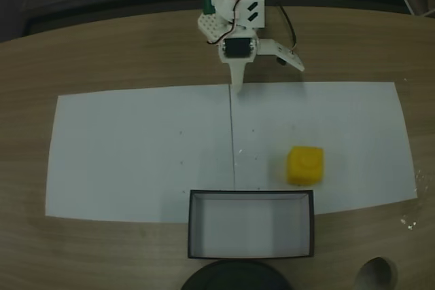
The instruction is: Grab a yellow square and put it in the box.
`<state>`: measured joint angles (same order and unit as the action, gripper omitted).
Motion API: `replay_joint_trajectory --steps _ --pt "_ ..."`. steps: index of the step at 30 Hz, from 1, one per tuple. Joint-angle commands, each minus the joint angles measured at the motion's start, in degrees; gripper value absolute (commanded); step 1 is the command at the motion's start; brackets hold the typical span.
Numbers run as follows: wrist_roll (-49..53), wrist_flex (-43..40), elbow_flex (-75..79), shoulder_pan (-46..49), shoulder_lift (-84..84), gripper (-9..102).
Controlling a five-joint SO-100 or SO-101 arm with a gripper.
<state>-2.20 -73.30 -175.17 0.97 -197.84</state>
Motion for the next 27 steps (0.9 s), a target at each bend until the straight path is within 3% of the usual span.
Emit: replay_joint_trajectory --steps 1,27 --pt "-0.4 -0.7 3.3 0.0 -1.3 0" --pt "0.1 0.0 3.2 0.0 -1.3 0"
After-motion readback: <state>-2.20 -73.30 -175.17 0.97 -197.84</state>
